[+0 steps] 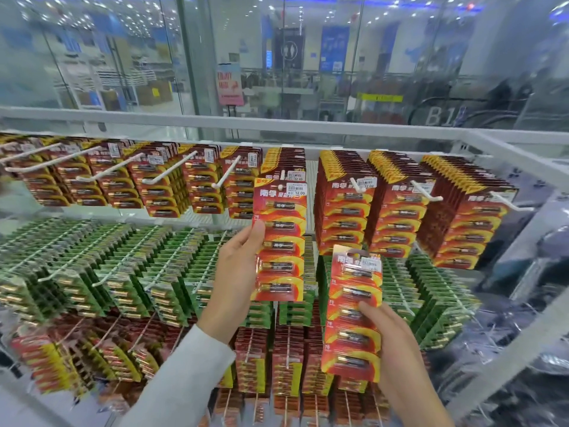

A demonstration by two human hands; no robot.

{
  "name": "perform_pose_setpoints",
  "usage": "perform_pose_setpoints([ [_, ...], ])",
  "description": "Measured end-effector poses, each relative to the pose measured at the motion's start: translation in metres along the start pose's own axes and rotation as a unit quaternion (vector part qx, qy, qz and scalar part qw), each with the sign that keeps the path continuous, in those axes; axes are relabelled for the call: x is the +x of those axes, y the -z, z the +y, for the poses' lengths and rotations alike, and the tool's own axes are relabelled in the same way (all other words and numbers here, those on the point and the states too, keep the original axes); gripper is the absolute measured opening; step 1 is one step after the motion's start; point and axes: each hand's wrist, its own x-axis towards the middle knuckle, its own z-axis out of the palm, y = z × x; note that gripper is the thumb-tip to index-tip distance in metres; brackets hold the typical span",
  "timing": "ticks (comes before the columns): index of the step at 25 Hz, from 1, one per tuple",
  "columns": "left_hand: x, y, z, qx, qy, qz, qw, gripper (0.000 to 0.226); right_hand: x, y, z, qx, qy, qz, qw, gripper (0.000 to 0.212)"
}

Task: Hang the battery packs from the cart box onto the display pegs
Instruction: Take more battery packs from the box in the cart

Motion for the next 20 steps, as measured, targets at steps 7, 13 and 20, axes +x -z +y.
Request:
perform_pose_setpoints([
  [7, 0.050, -0.014, -0.010, 0.043, -0.010, 0.031, 0.999, 0.034, -0.003, 0.016, -0.035, 0.005, 0.088, 0.004, 0.996, 0.040],
  [13, 0.069, -0.016, -0.020, 0.038, -0.019, 0.048, 0.998, 0.030, -0.005, 0.031, -0.087, -0.061, 0.199, 0.078, 0.975, 0.029],
  [20, 0.072, -0.014, -0.028, 0.044, -0.040, 0.050, 0.997, 0.030, 0.007, 0.040, -0.095, -0.064, 0.170, 0.109, 0.977, 0.022],
])
